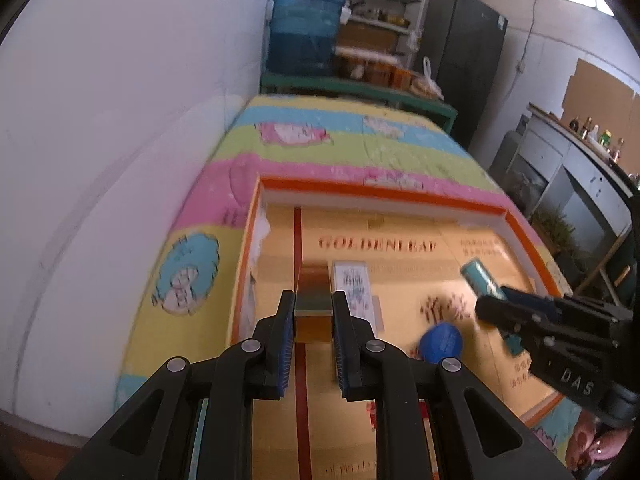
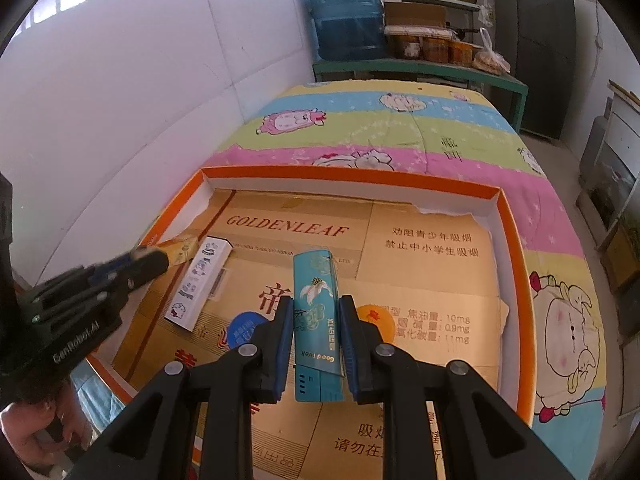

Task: Organize rigid objects
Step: 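Carry the gold-brown box and teal tube box into the box lid, then open left tool to release gold-brown box while right tool releases teal tube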

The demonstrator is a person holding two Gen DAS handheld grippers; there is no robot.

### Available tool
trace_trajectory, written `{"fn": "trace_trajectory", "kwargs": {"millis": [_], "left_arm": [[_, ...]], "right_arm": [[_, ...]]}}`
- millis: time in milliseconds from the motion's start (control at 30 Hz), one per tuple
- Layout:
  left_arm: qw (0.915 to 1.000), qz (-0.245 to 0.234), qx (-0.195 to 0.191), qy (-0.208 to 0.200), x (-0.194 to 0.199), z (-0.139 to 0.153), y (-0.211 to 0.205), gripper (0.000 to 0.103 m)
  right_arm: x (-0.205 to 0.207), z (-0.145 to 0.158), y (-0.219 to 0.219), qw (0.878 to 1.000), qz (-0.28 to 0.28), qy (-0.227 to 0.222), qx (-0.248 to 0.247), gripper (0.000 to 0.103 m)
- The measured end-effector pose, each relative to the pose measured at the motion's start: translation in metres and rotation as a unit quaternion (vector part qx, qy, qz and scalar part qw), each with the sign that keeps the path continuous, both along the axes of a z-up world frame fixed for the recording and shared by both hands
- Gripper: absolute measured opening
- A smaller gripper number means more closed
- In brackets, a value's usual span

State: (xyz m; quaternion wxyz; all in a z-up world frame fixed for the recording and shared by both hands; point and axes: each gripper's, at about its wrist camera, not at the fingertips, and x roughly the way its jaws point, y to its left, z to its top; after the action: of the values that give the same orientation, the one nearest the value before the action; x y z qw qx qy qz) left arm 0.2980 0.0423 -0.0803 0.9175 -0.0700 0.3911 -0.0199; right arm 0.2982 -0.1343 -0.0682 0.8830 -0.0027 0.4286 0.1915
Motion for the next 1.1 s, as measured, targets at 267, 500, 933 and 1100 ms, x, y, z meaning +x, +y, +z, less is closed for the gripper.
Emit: {"fn": "trace_trajectory", "kwargs": {"millis": [267,500,933,1100], "left_arm": [[0.9998,-0.004,0.009,0.015,-0.004,-0.010,-0.005,0.018],[0.9998,-0.001,0.010,0.016,-0.002,-0.010,-0.005,0.018],[0.9993,0.004,0.001,-0.037,-0.018,0.015,0.002,0.040],[0.9989,0.002,0.003,-0.048,-0.031,0.028,0.001,0.040]], "right_arm": [[0.001,-0.003,0.000,1.000,0.000,0.008,-0.004,0.023],[0.001,-0.005,0.002,1.000,0.004,0.008,-0.010,0.023],[0.005,-0.010,0.017,0.999,0.020,0.011,-0.028,0.023],[0.007,-0.015,0.019,0.999,0.019,0.015,-0.035,0.023]]}}
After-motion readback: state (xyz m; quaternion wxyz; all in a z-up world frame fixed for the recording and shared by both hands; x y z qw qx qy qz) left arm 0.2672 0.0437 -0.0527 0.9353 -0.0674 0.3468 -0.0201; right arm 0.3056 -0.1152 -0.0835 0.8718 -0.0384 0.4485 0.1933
